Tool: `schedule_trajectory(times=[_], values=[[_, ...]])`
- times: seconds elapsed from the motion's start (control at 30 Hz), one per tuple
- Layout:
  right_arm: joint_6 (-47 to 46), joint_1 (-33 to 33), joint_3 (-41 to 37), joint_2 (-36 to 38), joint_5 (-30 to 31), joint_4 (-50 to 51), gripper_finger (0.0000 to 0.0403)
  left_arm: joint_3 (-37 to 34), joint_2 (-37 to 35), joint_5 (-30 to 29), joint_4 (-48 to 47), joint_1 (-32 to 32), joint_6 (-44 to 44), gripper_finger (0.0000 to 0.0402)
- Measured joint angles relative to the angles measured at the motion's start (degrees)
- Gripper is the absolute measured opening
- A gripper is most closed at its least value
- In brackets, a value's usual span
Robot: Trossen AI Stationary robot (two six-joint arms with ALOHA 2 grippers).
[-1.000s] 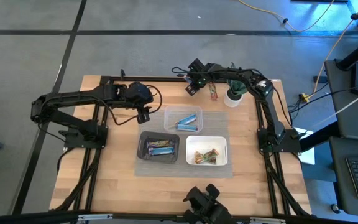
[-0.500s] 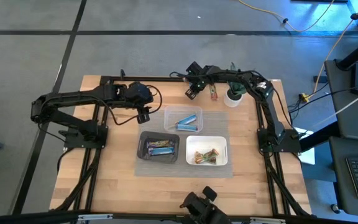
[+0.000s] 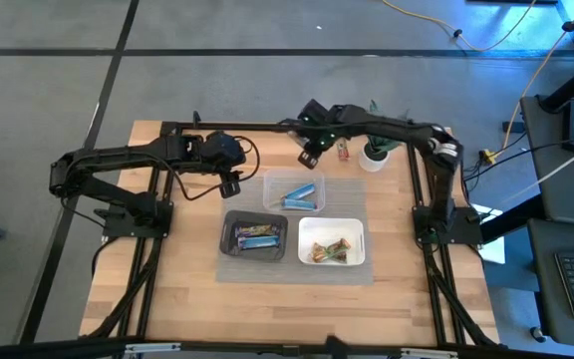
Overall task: Pick and place Granola Bars by type
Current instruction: Put the yellow granola bar into the white bin
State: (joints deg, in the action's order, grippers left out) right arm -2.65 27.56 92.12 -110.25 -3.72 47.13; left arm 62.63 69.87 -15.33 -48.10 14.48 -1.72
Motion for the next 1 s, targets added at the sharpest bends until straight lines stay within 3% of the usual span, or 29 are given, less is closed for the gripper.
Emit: schedule_trajectory(times=[0.3, 0.53, 0.73, 1.0], values=[[-3.5, -11.2, 0.1, 12.4, -6.5, 14.9, 0.0058, 0.0, 0.0, 0.0, 0.3, 0.0, 2.0, 0.0192], [-9.2, -23.7, -1.6, 14.9, -6.5, 21.9, 0.0063, 0.0, 0.0, 0.0, 0.4, -0.2, 6.7, 0.0191], [-10.7, -32.1, -9.3, 14.9, -6.5, 20.3, 0.0060, 0.0, 0.0, 0.0, 0.4, -0.2, 10.6, 0.0193], [-12.0, -35.1, -19.9, 14.8, -6.5, 12.8, 0.0061, 0.0, 0.0, 0.0, 1.5, -0.2, 14.4, 0.0193]])
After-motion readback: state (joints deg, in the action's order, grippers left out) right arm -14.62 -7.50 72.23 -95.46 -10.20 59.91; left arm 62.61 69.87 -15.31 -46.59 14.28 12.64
